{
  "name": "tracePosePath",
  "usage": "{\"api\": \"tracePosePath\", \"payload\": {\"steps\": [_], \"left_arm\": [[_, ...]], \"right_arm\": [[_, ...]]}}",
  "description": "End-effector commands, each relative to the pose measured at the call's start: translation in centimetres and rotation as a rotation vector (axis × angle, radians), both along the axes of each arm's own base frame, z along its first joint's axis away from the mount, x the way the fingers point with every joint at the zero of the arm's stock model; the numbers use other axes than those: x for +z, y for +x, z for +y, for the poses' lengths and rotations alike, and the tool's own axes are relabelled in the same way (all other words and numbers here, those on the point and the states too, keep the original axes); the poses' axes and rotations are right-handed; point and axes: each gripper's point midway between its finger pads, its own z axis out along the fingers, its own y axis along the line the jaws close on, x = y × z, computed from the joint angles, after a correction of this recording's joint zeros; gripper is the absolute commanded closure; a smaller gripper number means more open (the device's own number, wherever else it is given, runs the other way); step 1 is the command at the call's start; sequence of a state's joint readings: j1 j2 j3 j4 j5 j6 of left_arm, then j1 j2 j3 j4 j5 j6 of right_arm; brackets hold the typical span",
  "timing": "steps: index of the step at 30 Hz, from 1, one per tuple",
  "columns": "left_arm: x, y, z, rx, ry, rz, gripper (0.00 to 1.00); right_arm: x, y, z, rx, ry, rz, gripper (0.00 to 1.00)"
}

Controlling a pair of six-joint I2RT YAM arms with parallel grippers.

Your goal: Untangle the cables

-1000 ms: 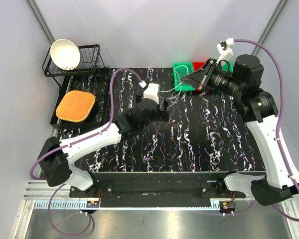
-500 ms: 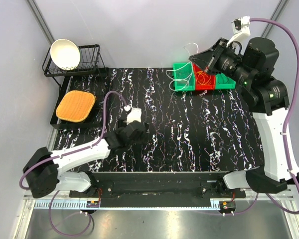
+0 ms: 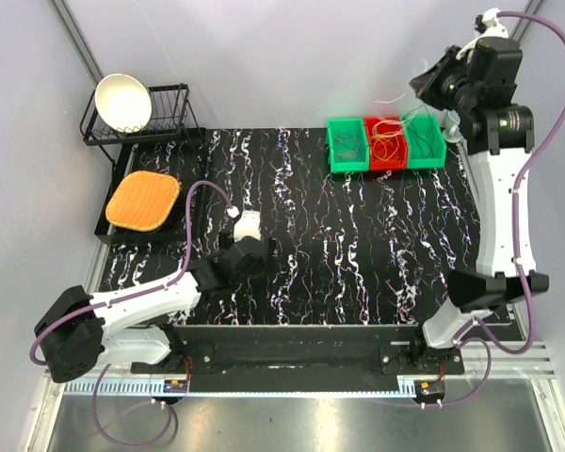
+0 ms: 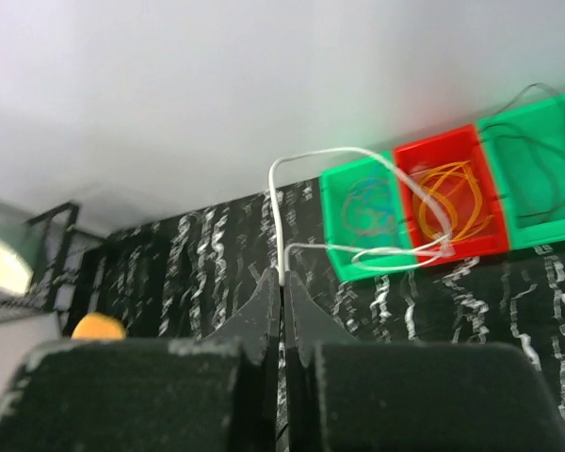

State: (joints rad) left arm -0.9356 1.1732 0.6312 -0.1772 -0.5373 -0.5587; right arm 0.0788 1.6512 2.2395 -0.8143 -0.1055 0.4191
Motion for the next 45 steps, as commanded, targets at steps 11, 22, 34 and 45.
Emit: {"api": "tracePosePath", "payload": {"steps": [11,22,34,45], "left_arm": [[1.0,0.5,-0.8,-0.004,-0.076,-0.055,0.01],[0.7,0.7,-0.7,-0.001,-0.087,-0.045,0.01],[0.5,1.1,-0.6,0.005,-0.09,-0.033,0.01],[0.4,1.3,-0.6,0.007,-0.088,-0.025,0.02]], "right_arm": [[-2.9,9.4,-10.6,-0.307,-0.049,0.011,1.0],[-8.2,14.9,-14.8,-0.341,-0.036,0.048,1.0],[-13.4,18.8,-16.4,-0.321,0.018,0.084,1.0],[-17.8,21.2,-16.5,-0.314,0.055,0.119,1.0]]}}
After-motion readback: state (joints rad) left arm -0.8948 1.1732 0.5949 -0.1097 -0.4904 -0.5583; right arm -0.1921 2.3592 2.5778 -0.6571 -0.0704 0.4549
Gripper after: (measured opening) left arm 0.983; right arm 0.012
